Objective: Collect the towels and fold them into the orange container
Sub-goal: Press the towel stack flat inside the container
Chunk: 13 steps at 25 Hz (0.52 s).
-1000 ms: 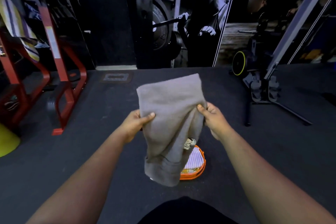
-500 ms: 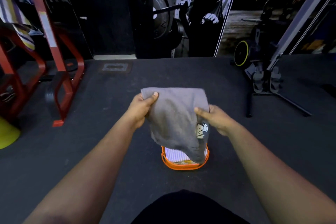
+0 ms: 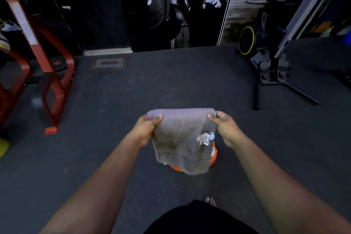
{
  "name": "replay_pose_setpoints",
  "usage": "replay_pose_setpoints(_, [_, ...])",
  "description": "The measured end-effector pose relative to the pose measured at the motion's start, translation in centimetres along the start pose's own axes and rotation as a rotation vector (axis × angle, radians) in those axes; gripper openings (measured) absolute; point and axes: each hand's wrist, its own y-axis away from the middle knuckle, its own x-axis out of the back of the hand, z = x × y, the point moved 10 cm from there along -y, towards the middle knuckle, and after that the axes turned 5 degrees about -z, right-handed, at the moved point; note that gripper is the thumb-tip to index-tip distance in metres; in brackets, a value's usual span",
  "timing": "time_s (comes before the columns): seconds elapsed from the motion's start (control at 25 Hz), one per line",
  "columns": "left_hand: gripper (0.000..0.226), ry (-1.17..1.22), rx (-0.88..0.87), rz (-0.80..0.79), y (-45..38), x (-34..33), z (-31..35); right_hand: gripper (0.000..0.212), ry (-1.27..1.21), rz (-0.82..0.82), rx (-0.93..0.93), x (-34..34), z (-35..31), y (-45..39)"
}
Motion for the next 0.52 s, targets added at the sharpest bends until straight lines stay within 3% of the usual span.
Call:
replay_pose_setpoints(0.08, [0.037, -0.096, 0.028, 0.085, -2.6, -0.4, -2.2, 0.015, 0.021, 0.008, -0.106, 1.7, 2.8, -1.7])
replay_pose_setpoints(0.16, [0.025, -0.119, 0.041, 0.106, -4.7, -2.2, -3.3, 0.011, 0.033, 0.022, -0.227, 3.6, 6.0, -3.9])
replay_pose_setpoints(0.24, [0.017, -0.14, 0.083, 0.135, -7.2, -3.8, -5.2, 0.024, 0.074, 0.012, -0.337, 5.5, 9.0, -6.4])
replay_pose_setpoints(0.4, [0.027, -0.206, 0.205, 0.178, -11.9, -6.2, -11.2, 0.013, 0.139, 0.033, -0.423, 9.2, 14.5, -12.0])
replay_pose_setpoints(0.52, [0.018, -0.244, 0.248, 0.246, -15.8, -6.9, -15.5, 0.006, 0.183, 0.036, -0.427, 11.2, 19.0, -16.6])
